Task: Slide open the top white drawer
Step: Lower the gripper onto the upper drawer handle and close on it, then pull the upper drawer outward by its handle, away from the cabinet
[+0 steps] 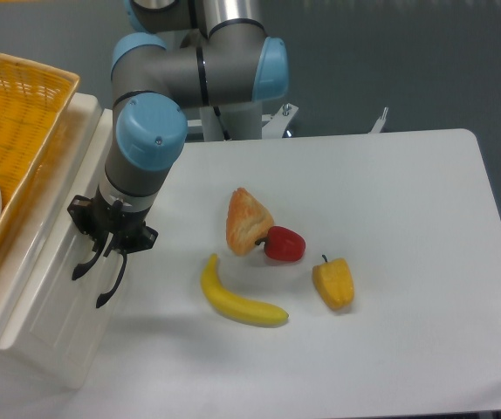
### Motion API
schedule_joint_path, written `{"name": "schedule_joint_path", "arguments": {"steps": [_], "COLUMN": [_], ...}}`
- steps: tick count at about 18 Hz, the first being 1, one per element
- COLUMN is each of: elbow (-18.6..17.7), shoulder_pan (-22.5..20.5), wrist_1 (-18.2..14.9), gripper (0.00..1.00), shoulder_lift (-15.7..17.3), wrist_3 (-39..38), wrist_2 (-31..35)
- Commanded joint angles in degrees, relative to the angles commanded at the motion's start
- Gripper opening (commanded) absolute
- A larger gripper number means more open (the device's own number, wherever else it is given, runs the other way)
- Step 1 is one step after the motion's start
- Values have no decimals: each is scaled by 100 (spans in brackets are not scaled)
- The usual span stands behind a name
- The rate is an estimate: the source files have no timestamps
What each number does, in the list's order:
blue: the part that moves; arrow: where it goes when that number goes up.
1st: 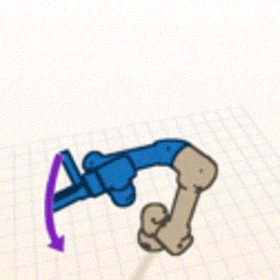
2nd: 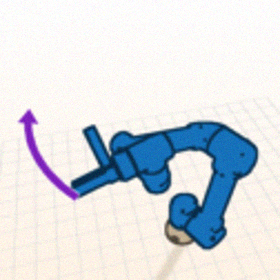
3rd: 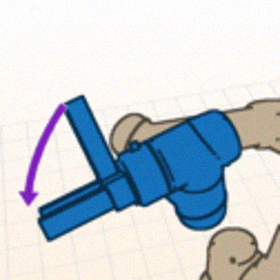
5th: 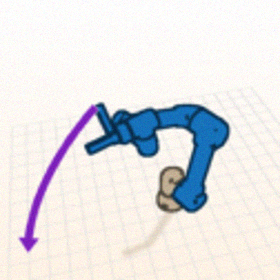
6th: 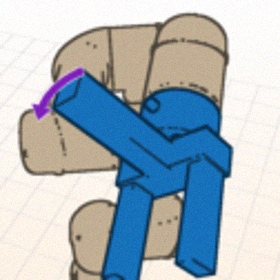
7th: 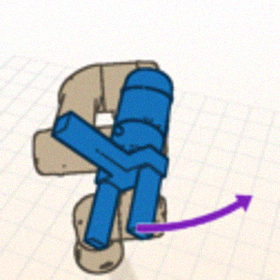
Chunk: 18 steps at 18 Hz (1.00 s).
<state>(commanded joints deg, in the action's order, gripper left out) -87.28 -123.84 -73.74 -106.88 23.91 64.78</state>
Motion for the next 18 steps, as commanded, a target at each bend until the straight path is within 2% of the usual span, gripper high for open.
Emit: {"name": "schedule_joint_path", "arguments": {"steps": [9,18], "elbow": [0,9], "shoulder_pan": [0,-61], "wrist_1": [0,0], "gripper": [10,10], "shoulder_lift": [9,18], "wrist_3": [-9,35], "wrist_2": [-18,-18]}}
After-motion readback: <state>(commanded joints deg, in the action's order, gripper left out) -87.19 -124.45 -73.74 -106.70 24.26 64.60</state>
